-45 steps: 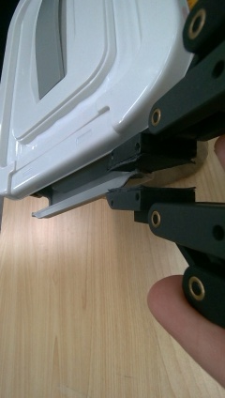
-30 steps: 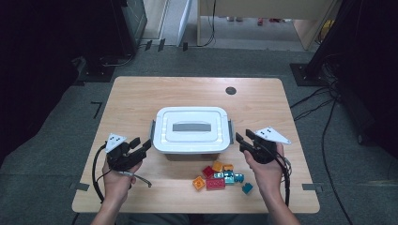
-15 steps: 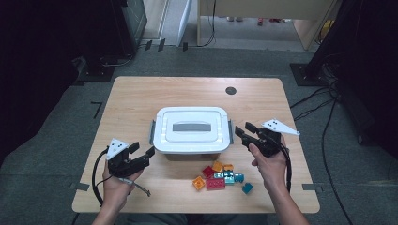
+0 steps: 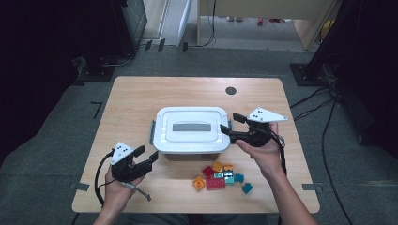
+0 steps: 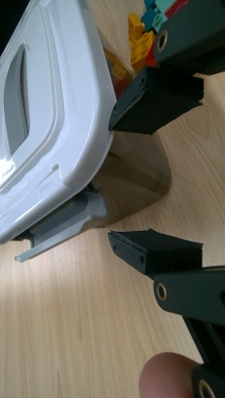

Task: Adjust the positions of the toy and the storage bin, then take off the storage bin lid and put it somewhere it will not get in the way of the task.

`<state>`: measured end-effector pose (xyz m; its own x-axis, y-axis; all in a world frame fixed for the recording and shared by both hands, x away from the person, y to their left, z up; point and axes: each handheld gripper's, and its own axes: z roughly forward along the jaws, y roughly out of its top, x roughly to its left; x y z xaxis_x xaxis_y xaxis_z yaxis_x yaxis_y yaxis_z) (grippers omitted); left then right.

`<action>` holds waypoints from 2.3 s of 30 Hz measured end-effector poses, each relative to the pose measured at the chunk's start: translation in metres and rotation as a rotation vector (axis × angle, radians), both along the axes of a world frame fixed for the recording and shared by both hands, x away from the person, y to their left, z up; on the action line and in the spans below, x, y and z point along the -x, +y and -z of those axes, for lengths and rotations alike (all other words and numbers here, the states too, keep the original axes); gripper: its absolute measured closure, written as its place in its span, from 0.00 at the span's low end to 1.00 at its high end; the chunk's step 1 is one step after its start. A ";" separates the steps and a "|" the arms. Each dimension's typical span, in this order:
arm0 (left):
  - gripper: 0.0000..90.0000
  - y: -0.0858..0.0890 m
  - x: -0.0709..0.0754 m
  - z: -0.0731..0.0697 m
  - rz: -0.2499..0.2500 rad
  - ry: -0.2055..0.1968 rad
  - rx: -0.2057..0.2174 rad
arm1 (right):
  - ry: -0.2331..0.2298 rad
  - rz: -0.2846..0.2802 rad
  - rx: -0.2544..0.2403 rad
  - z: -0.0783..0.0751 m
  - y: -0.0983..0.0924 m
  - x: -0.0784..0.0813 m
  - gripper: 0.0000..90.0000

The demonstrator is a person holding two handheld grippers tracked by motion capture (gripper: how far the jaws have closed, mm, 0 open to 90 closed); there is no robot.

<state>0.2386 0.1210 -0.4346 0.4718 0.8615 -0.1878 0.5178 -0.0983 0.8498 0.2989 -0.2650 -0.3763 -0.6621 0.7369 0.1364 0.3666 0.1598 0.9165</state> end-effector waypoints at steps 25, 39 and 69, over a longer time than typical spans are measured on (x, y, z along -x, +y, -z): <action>0.53 -0.006 -0.001 0.003 0.049 -0.002 -0.046 | -0.051 -0.316 0.110 0.001 0.047 -0.046 0.59; 0.54 -0.010 -0.003 -0.004 0.052 -0.018 -0.041 | -0.024 -0.373 0.144 0.008 0.062 -0.053 0.56; 0.54 -0.009 -0.005 -0.009 0.050 -0.034 -0.013 | 0.020 -0.500 0.258 0.016 0.089 -0.079 0.64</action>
